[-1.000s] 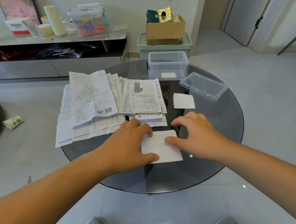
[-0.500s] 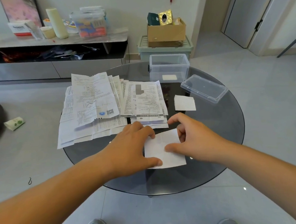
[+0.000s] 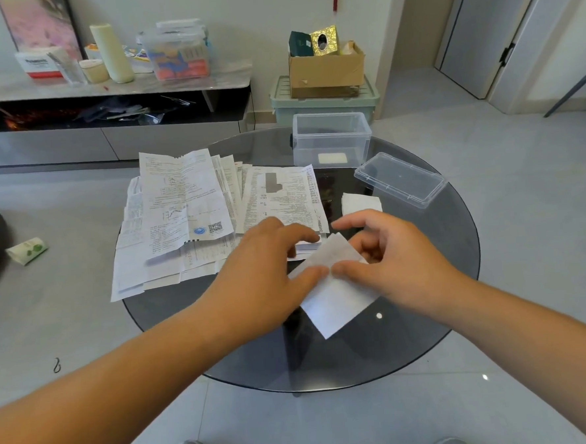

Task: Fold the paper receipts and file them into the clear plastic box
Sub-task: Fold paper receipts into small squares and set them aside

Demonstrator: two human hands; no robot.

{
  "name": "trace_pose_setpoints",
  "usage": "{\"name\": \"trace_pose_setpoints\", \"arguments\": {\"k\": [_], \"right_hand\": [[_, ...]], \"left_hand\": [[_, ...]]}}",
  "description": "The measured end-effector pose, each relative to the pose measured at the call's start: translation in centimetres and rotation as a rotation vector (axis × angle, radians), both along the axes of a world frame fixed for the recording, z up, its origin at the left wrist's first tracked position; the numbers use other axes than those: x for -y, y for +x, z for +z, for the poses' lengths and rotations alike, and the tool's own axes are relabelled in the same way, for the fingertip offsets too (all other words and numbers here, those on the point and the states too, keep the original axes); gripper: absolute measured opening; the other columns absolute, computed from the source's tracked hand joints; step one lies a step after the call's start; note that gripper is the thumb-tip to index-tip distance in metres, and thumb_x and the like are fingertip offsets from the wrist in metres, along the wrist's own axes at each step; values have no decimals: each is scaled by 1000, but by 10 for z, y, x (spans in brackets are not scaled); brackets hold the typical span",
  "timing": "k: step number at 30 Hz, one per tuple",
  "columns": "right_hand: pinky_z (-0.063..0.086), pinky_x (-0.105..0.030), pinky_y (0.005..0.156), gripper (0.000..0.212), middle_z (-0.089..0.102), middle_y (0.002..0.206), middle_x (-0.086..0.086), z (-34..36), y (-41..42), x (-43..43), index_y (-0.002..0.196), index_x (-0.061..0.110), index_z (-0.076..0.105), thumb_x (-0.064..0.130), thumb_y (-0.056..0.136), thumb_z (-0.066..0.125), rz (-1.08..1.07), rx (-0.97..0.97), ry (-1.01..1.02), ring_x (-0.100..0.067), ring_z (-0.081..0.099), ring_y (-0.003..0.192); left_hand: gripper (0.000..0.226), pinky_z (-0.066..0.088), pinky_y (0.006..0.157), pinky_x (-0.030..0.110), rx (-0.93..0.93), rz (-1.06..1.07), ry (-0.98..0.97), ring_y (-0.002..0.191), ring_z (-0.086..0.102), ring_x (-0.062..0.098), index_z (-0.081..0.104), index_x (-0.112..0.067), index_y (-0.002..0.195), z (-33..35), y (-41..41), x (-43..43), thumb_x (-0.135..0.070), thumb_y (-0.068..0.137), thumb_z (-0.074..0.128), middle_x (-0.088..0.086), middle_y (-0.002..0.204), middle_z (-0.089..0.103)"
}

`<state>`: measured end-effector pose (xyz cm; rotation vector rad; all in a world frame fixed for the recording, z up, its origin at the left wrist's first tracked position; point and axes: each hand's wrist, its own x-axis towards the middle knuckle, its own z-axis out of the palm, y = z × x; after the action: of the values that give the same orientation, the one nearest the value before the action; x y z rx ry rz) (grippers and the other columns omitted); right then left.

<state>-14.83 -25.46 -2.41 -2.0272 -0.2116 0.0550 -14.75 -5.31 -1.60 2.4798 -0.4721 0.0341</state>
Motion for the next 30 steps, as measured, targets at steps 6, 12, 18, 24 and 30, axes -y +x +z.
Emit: {"name": "trace_pose_setpoints", "arguments": {"k": [6, 12, 18, 24, 30], "right_hand": [[52, -17, 65, 20, 72, 84, 5, 3, -5, 3, 94, 28, 71, 16, 81, 80, 22, 77, 58, -12, 67, 76], [52, -28, 78, 6, 68, 90, 20, -14, -11, 20, 92, 31, 75, 25, 89, 74, 106, 389, -408, -6, 60, 91], [47, -20, 74, 7, 65, 91, 21, -35, -22, 18, 96, 32, 70, 34, 95, 63, 277, 336, -553, -1, 53, 89], [40, -15, 64, 7, 58, 88, 18, -29, -19, 7, 95, 39, 50, 36, 101, 51, 203, 184, -477, -3, 54, 82], [47, -25, 82, 32, 57, 94, 20, -30, -6, 3, 112, 43, 47, 43, 89, 69, 63, 95, -445, -5, 55, 92]], "left_hand": [[6, 60, 71, 35, -236, 2, -430, 74, 67, 21, 76, -27, 88, 4, 6, 0, -26, 91, 71, 0, 78, 71], [3, 48, 77, 11, -17, -112, -63, 94, 55, -3, 72, -36, 90, -15, 8, -22, -37, 90, 69, -20, 99, 55], [11, 52, 84, 27, 82, -285, 265, 98, 54, 2, 69, -37, 98, -32, 1, -30, -42, 93, 60, -20, 101, 60], [24, 50, 71, 26, 27, -174, 223, 81, 55, 5, 61, -34, 91, -28, 0, -19, -56, 94, 51, -14, 83, 58], [20, 46, 63, 27, -91, -18, 191, 73, 55, 6, 51, -30, 85, -30, 9, -11, -47, 95, 57, -11, 78, 58]]}}
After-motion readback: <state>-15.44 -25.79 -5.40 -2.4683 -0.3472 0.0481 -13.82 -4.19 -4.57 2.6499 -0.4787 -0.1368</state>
